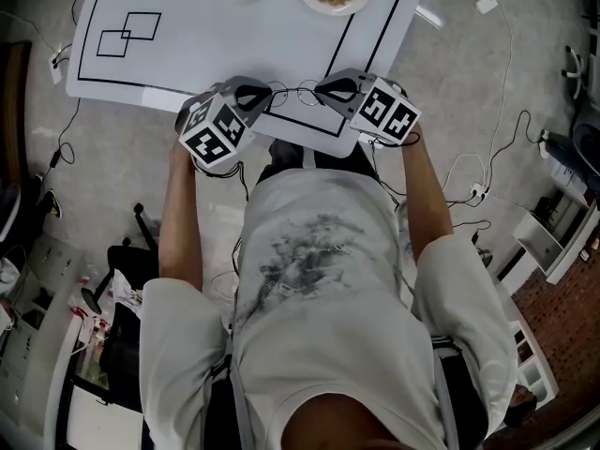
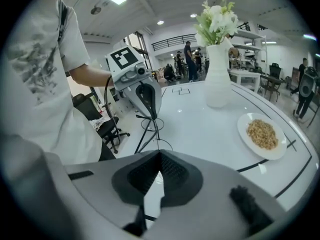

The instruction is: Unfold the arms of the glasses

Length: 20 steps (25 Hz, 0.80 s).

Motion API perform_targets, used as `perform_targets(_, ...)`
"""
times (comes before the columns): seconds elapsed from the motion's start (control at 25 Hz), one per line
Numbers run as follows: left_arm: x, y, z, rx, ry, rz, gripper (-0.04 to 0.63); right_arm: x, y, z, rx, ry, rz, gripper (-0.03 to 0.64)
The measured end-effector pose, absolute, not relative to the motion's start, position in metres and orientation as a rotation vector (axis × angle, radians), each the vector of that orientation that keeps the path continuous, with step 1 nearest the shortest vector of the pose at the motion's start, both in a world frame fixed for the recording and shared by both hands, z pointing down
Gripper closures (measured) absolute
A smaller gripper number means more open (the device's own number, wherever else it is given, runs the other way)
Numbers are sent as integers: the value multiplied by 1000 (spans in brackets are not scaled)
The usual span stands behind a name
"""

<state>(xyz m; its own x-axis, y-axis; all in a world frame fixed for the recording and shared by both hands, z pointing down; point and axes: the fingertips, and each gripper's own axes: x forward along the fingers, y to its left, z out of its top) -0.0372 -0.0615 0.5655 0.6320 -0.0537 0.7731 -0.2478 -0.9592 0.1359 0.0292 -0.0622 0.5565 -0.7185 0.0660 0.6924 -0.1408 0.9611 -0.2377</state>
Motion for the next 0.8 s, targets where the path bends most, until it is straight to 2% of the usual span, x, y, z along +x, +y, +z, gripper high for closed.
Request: perform_targets(0.8,-44,-70,555,2627,-374,1154,591,27,-77,533,184,-2438,374,601)
